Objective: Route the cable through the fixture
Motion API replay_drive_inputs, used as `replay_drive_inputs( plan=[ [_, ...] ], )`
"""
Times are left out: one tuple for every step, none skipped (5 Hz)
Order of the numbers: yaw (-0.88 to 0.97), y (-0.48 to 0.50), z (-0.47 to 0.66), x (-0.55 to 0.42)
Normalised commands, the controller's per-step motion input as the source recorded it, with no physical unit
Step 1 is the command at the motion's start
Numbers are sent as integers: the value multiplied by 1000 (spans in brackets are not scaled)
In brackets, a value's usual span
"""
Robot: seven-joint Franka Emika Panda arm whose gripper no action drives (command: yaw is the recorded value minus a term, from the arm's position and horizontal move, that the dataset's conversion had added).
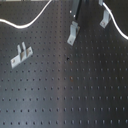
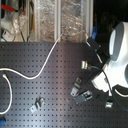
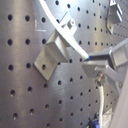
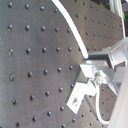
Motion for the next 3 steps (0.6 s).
replay_drive_inputs(
  plan=[
    [77,8,494,9],
    [74,7,351,7],
    [0,158,110,-119]
  ],
)
